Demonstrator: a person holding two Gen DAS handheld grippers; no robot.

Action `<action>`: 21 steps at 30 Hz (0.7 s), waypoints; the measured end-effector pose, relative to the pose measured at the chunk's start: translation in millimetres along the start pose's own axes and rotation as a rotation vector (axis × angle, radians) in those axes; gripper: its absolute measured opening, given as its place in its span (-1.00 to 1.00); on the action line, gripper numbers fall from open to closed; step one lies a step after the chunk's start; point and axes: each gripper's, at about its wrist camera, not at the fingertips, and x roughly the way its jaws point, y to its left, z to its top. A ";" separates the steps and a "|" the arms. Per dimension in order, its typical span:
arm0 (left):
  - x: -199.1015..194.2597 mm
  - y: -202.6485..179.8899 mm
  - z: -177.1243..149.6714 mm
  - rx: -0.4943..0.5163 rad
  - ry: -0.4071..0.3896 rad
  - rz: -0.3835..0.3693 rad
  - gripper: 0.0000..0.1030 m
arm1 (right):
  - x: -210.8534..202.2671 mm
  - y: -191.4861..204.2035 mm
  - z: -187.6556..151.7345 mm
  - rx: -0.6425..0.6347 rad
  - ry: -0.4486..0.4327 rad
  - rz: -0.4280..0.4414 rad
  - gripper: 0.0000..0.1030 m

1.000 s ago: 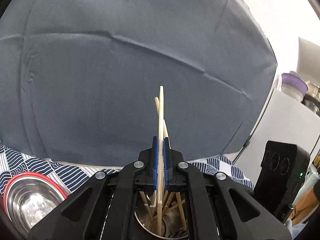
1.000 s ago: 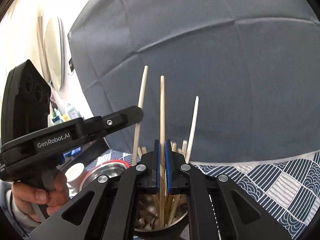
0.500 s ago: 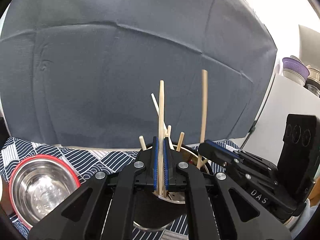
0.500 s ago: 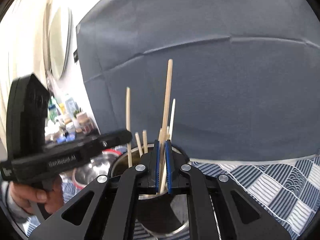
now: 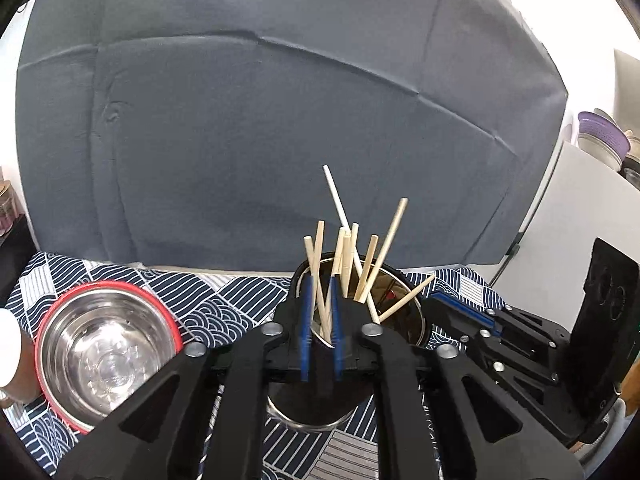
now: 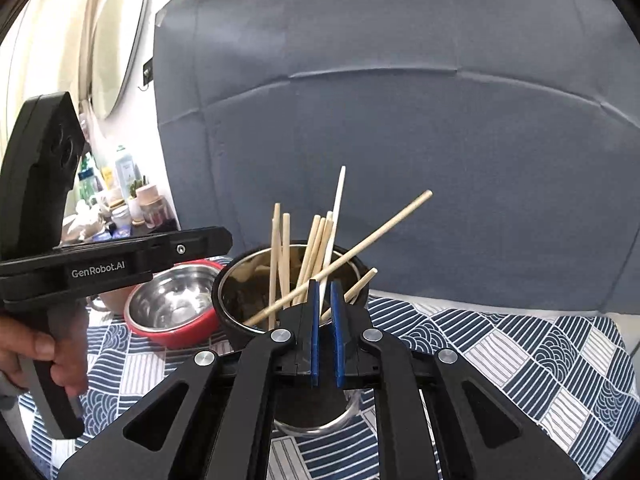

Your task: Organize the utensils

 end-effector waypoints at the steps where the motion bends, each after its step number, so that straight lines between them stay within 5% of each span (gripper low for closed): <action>1: -2.0 0.0 0.5 -0.001 -0.003 0.005 -0.44 | -2.5 -1.0 0.6 0.004 0.003 -0.007 -0.87; 2: -5.6 0.2 0.7 -0.002 -0.010 0.025 -0.09 | -4.1 -1.5 1.1 0.006 0.003 -0.012 -0.87; 4: -12.1 0.4 0.2 -0.002 -0.026 0.035 0.05 | -8.7 -4.0 1.4 0.013 0.010 -0.027 -0.82; 7: -20.5 2.6 -0.1 -0.010 -0.027 0.069 0.30 | -15.9 -5.9 0.4 0.024 0.023 -0.066 -0.20; 10: -29.2 7.1 -2.0 -0.039 -0.021 0.099 0.59 | -25.5 -8.2 -1.0 0.036 0.032 -0.073 -0.01; 13: -35.1 11.3 -3.2 -0.054 -0.012 0.125 0.86 | -33.6 -5.6 0.2 0.032 0.046 -0.093 0.45; 15: -41.9 14.1 -4.4 -0.060 -0.016 0.141 0.88 | -37.3 -3.2 1.8 0.024 0.054 -0.100 0.66; 21: -50.8 13.8 -1.6 -0.023 0.023 0.194 0.88 | -47.3 0.1 8.4 0.031 0.081 -0.122 0.80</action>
